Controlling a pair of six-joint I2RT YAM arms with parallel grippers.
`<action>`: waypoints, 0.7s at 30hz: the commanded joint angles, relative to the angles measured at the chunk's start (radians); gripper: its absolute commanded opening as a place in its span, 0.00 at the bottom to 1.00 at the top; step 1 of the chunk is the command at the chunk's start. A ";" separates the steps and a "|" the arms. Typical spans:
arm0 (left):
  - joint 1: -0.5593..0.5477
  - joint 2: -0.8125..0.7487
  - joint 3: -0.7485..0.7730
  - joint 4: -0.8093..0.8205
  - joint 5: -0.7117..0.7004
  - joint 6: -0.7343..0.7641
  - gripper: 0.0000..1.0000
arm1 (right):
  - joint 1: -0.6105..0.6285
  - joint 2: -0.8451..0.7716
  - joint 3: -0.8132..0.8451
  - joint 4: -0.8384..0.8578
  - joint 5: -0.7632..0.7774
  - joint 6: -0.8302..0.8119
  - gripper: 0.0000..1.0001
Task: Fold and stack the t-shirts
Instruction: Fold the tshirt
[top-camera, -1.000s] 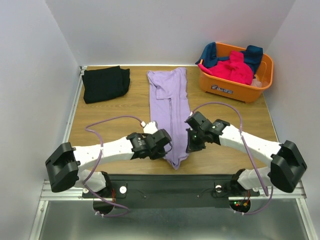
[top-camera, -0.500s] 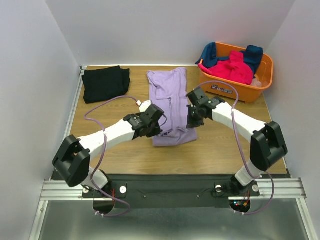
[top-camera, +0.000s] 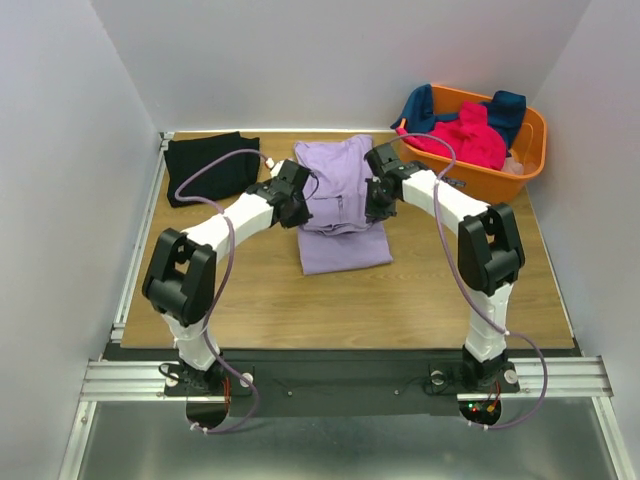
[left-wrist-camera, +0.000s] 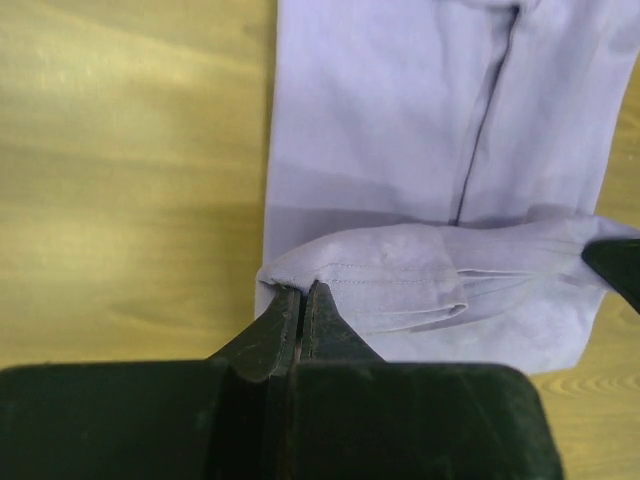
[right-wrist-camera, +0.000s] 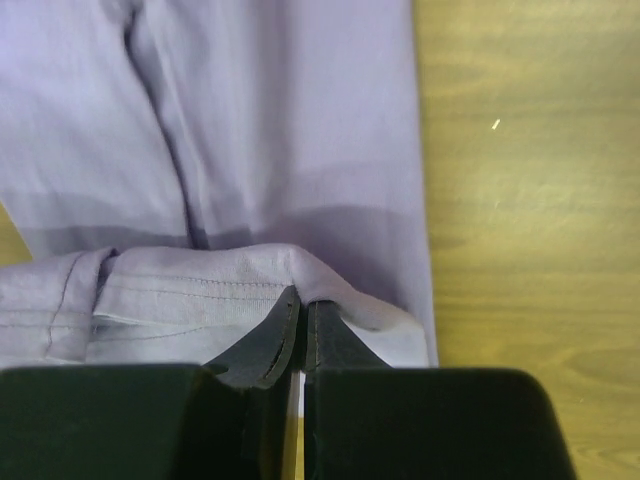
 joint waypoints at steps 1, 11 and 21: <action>0.029 0.061 0.132 0.003 0.032 0.105 0.00 | -0.034 0.032 0.110 0.004 0.000 -0.016 0.00; 0.098 0.248 0.344 -0.017 0.096 0.183 0.00 | -0.097 0.181 0.311 -0.033 -0.025 -0.028 0.00; 0.120 0.368 0.485 -0.049 0.118 0.197 0.00 | -0.131 0.261 0.411 -0.055 -0.042 -0.043 0.00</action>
